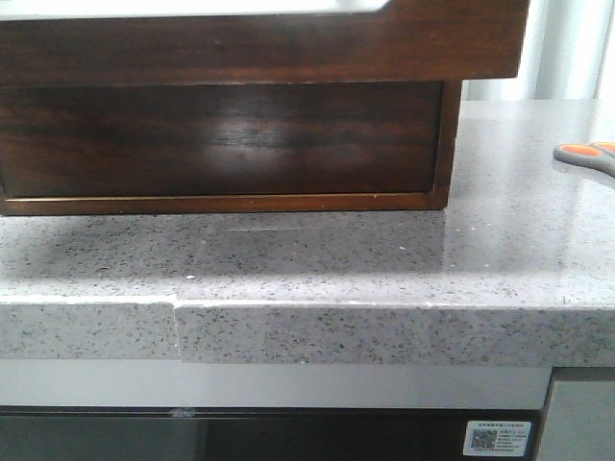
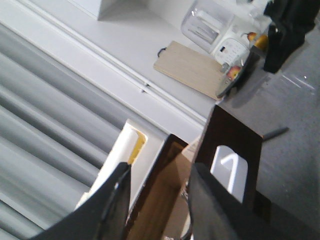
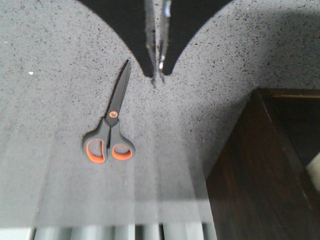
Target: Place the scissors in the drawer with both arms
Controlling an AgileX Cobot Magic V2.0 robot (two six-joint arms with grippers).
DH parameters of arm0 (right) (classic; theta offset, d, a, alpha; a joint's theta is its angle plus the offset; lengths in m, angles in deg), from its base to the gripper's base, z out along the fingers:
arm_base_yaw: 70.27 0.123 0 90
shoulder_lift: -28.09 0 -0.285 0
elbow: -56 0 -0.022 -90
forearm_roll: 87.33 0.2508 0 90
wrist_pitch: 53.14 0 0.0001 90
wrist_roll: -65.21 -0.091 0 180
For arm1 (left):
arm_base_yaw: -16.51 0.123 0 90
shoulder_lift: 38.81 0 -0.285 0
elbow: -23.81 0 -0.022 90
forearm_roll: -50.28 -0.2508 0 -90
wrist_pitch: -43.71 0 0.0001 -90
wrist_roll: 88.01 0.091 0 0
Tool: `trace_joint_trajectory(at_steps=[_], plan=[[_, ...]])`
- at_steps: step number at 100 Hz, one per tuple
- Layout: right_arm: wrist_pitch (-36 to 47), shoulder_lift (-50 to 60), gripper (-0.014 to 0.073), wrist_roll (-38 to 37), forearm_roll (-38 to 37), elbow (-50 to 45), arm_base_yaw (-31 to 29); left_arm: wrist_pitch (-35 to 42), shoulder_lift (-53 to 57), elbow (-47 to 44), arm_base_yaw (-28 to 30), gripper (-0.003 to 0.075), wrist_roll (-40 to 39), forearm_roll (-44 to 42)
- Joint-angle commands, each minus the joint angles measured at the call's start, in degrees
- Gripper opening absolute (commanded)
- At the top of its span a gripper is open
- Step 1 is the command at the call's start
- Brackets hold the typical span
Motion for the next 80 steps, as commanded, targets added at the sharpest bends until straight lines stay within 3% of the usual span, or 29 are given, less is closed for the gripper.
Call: trace_joint_trajectory(at_steps=[1, 22, 32, 51, 80], plan=[[1.5, -6.04, 0.0048, 0.23, 0.04, 5.58, 0.01, 0.95, 2.49, 1.76, -0.49, 0.0265, -3.57, 3.11], [-4.01, -21.9, 0.0378, -0.64, 0.04, 17.54, 0.01, -1.72, 6.96, 1.51, -0.49, 0.0265, -7.93, 3.11], [-9.56, -29.59, 0.0468, -2.35, 0.04, 24.18, -0.21, -1.85, 7.29, 1.06, -0.49, 0.0265, -9.13, 2.86], [-21.95, -42.13, 0.0491, -4.95, 0.04, 37.32, -3.41, -1.75, 7.29, 0.7, -0.49, 0.0265, -9.15, 2.73], [-33.02, -55.98, 0.0489, -4.95, -0.62, 51.1, -5.58, -1.75, 7.29, 0.7, -0.49, 0.0265, -9.15, 2.73]])
